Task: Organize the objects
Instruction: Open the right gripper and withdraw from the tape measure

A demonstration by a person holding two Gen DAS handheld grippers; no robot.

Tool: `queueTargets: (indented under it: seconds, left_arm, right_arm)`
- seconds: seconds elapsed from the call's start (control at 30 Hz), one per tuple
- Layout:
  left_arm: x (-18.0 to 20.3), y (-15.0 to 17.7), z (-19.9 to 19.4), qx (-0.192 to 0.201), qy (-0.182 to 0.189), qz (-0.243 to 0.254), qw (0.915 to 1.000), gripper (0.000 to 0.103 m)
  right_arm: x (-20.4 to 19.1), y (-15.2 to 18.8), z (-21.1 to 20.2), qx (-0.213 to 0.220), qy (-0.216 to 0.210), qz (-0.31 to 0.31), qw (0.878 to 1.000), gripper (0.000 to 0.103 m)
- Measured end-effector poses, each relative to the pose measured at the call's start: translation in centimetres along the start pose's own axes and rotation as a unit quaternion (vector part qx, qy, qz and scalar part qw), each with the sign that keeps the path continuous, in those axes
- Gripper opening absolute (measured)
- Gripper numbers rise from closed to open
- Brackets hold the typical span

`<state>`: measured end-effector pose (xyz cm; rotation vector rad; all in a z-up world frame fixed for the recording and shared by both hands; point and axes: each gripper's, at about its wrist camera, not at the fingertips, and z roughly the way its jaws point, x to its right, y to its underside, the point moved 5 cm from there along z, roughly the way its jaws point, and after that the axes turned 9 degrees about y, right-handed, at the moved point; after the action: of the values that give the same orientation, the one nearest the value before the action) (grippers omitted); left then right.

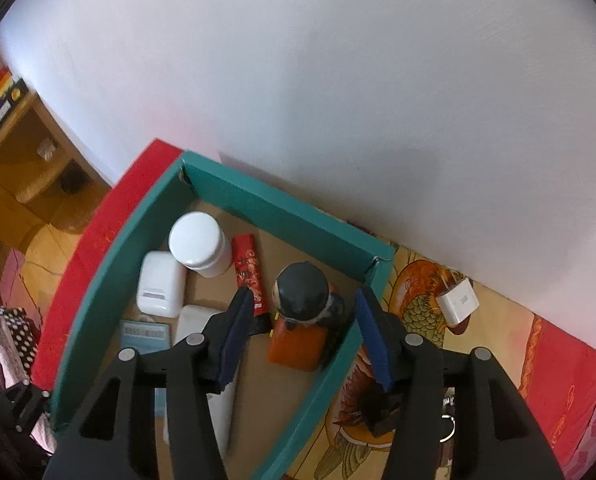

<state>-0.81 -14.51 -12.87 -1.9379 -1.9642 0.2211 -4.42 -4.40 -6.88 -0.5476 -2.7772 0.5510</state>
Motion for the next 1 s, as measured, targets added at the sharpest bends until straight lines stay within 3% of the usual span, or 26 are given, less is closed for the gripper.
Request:
queueTargets:
  seconds: [0.57, 1.0]
  left_arm:
    - [-0.1, -0.2, 0.2, 0.0, 0.002, -0.001, 1.0, 0.033]
    - [-0.1, -0.3, 0.7, -0.003, 0.004, -0.003, 1.0, 0.033]
  right_arm:
    - [2.6, 3.8, -4.4, 0.013, -0.029, 0.082, 0.996, 0.053]
    - [9.9, 14.4, -3.3, -0.047, 0.0, 0.209, 0.977, 0.053]
